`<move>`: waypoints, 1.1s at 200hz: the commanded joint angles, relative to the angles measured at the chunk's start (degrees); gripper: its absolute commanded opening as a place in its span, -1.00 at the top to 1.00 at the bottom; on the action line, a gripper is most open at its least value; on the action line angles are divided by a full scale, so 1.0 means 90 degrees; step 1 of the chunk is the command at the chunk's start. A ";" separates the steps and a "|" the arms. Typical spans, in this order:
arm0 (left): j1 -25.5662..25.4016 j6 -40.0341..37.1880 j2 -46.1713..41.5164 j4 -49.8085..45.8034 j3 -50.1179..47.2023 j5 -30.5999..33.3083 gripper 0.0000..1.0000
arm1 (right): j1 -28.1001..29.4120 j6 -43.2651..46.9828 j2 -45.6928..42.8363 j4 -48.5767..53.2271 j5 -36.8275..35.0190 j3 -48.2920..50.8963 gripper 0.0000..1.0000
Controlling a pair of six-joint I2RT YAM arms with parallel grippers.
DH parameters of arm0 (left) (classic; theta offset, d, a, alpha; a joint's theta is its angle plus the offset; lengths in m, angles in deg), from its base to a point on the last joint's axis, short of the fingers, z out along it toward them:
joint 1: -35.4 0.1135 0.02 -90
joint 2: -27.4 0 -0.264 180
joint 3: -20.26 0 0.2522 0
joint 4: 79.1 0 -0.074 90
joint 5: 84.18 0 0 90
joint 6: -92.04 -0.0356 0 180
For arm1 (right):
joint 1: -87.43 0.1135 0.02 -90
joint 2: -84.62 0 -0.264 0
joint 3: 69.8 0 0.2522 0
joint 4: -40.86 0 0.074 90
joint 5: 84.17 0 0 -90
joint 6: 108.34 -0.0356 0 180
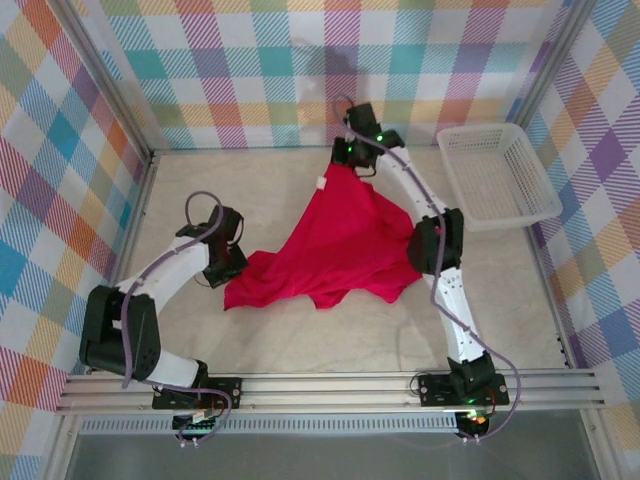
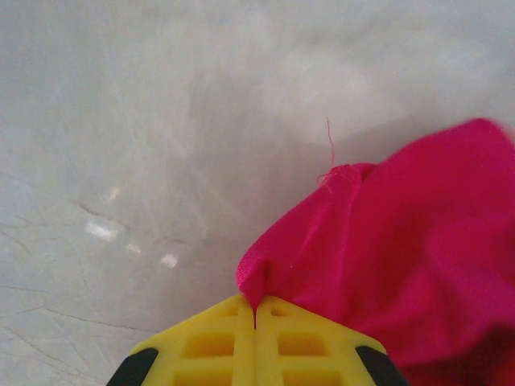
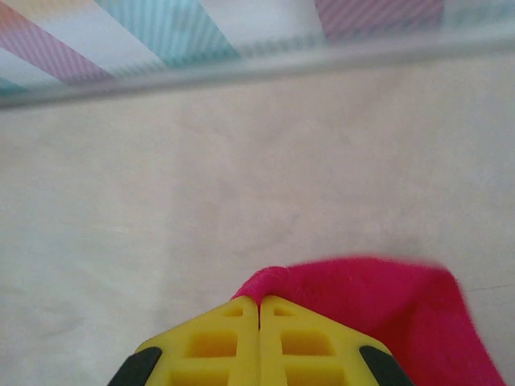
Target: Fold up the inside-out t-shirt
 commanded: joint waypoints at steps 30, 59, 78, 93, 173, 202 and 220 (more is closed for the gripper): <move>0.0590 -0.0576 -0.0749 -0.1426 0.1726 0.0394 1.00 | -0.0123 0.0220 -0.1973 0.0248 -0.0171 0.0162 1.00; 0.1079 -0.0923 -0.0754 -0.1939 0.3216 0.0332 1.00 | -0.0160 0.0273 -0.2774 0.0383 -0.0311 0.0159 1.00; 0.1388 -0.1015 -0.0636 -0.2363 0.4545 0.0331 1.00 | -0.0160 0.0292 -0.3302 0.0375 -0.0310 0.0159 1.00; 0.1529 -0.0998 -0.0641 -0.2476 0.5417 0.0288 1.00 | -0.0158 0.0305 -0.3707 0.0410 -0.0124 0.0193 1.00; 0.1580 -0.1183 -0.1244 -0.2165 0.7405 0.0090 1.00 | -0.0153 -0.0027 -0.6410 -0.0377 0.0478 0.2731 1.00; 0.1580 -0.1292 -0.0882 -0.1882 0.7611 -0.0119 1.00 | -0.0158 0.0107 -0.6574 -0.0539 0.0142 0.3160 1.00; 0.1580 -0.1277 -0.0312 -0.1830 0.7752 -0.0311 1.00 | -0.0279 0.0225 -0.6281 -0.0420 -0.0146 0.3244 1.00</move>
